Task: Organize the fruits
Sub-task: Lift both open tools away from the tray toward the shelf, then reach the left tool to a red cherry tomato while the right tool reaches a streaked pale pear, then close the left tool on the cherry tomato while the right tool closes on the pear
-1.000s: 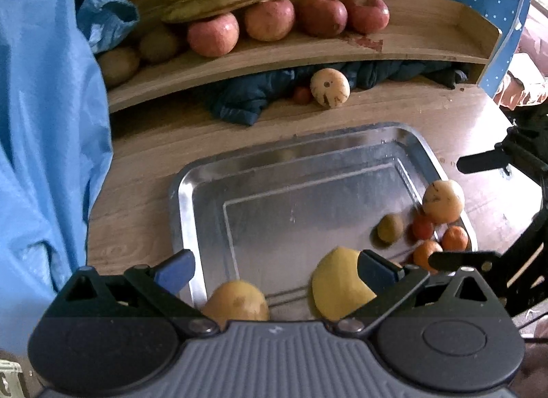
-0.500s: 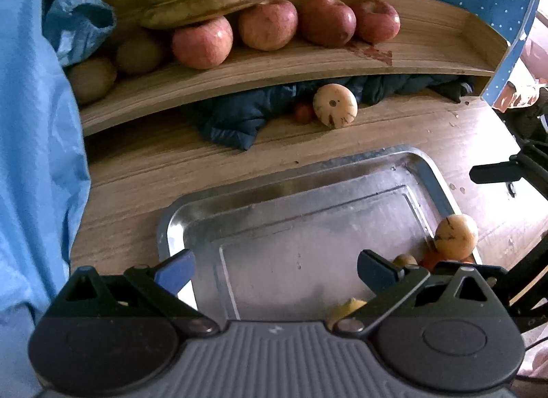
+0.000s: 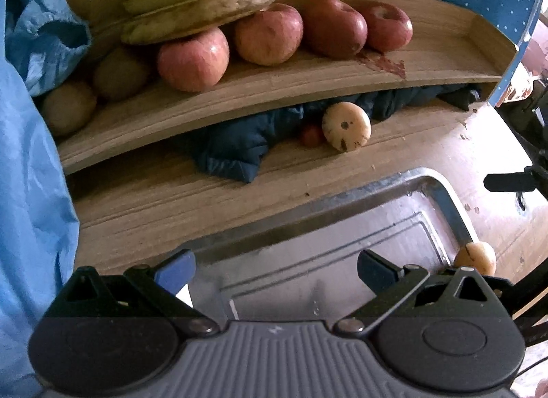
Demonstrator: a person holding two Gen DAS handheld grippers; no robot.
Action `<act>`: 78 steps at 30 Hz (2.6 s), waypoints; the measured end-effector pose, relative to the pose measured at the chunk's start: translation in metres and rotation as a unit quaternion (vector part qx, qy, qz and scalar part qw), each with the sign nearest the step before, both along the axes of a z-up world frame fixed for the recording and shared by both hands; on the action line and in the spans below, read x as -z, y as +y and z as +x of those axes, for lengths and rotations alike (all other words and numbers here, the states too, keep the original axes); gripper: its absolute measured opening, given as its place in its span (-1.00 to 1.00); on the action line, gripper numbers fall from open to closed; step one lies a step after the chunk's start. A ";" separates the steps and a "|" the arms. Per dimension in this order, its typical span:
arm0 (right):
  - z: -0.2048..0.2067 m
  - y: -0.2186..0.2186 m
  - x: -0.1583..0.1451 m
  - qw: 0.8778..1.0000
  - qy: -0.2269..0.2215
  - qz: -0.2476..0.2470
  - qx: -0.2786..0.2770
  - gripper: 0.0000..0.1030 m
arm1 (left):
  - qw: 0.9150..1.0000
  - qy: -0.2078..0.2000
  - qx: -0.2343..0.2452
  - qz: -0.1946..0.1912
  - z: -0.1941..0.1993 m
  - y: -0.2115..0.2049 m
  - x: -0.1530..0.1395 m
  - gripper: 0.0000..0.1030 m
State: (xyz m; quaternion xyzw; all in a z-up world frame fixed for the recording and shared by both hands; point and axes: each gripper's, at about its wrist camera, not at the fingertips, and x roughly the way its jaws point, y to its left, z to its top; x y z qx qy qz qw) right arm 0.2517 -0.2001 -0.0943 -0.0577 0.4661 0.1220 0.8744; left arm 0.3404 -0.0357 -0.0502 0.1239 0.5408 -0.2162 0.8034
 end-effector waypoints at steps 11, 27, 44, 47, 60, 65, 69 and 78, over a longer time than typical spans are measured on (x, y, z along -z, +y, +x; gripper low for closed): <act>0.016 0.004 0.010 1.000 0.013 -0.017 0.021 0.99 | 1.000 0.007 -0.005 -0.015 0.018 -0.001 0.009 0.99; 0.053 -0.002 0.015 0.999 -0.024 -0.036 0.030 0.99 | 0.999 -0.015 -0.035 0.002 0.038 -0.028 0.004 0.99; 0.109 0.010 0.033 0.999 -0.035 -0.037 0.012 0.74 | 0.995 -0.003 -0.094 -0.027 0.064 -0.020 0.018 0.99; 0.116 0.011 0.036 0.999 -0.034 -0.037 0.012 0.69 | 0.995 -0.001 -0.094 -0.031 0.067 -0.019 0.019 0.99; 0.131 0.026 0.050 0.999 -0.036 -0.035 -0.012 0.21 | 0.988 0.037 -0.121 -0.085 0.075 -0.012 0.030 0.99; 0.136 0.029 0.052 0.998 -0.040 -0.040 -0.011 -0.02 | 0.988 0.041 -0.118 -0.095 0.074 -0.014 0.030 0.99; 0.131 0.019 0.051 0.998 -0.037 -0.038 -0.017 -0.02 | 0.987 0.048 -0.117 -0.104 0.073 -0.019 0.032 0.99; 0.112 -0.009 0.048 0.999 -0.031 -0.041 0.002 -0.02 | 0.987 0.033 -0.113 -0.111 0.071 -0.042 0.039 0.99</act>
